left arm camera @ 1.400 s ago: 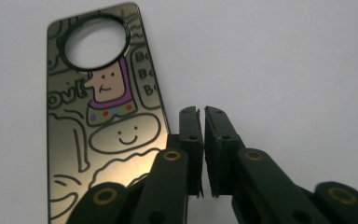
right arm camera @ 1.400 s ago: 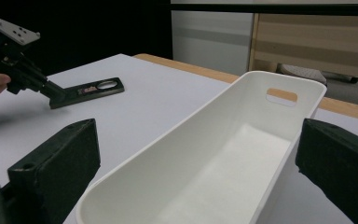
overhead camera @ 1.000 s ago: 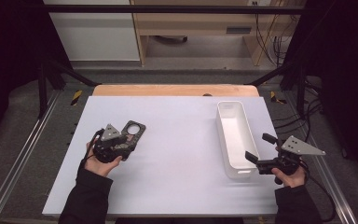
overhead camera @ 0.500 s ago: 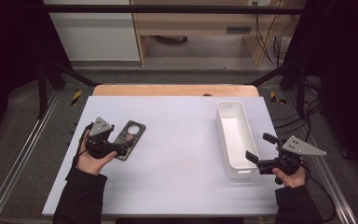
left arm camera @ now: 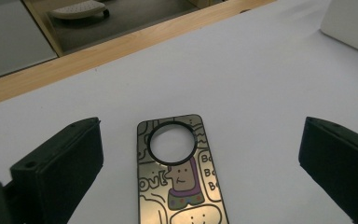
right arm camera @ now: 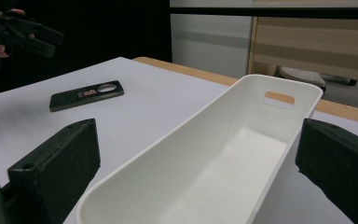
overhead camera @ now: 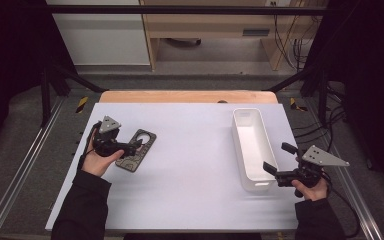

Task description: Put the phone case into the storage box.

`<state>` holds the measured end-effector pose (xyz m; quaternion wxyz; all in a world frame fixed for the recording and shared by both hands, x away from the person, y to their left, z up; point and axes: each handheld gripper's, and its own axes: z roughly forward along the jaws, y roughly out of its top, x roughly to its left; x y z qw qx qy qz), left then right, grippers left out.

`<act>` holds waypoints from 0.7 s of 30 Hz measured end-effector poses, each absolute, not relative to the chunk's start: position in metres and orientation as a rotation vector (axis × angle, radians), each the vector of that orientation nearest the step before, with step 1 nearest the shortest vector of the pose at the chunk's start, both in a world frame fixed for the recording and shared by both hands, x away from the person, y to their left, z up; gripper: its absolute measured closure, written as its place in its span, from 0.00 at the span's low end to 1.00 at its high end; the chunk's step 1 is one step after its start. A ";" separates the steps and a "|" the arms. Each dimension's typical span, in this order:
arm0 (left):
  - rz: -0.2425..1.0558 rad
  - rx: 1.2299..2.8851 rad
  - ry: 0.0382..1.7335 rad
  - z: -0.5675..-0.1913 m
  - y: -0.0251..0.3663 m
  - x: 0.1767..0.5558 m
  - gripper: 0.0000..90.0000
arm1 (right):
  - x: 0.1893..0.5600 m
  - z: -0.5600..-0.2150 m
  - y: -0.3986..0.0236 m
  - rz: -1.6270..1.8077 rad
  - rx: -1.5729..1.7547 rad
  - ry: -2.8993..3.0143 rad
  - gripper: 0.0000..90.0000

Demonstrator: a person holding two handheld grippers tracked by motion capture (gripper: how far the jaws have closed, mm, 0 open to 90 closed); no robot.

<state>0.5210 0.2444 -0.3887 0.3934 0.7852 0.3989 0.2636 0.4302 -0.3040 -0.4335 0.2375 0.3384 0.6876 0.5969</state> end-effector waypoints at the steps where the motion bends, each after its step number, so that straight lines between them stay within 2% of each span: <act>1: 0.668 1.995 1.014 -0.389 0.245 0.523 0.00 | 0.430 -0.433 -0.304 1.636 0.927 1.884 0.00; 21: 0.642 2.035 1.045 -0.403 0.239 0.556 0.00 | 0.431 -0.434 -0.304 1.634 0.929 1.887 0.00</act>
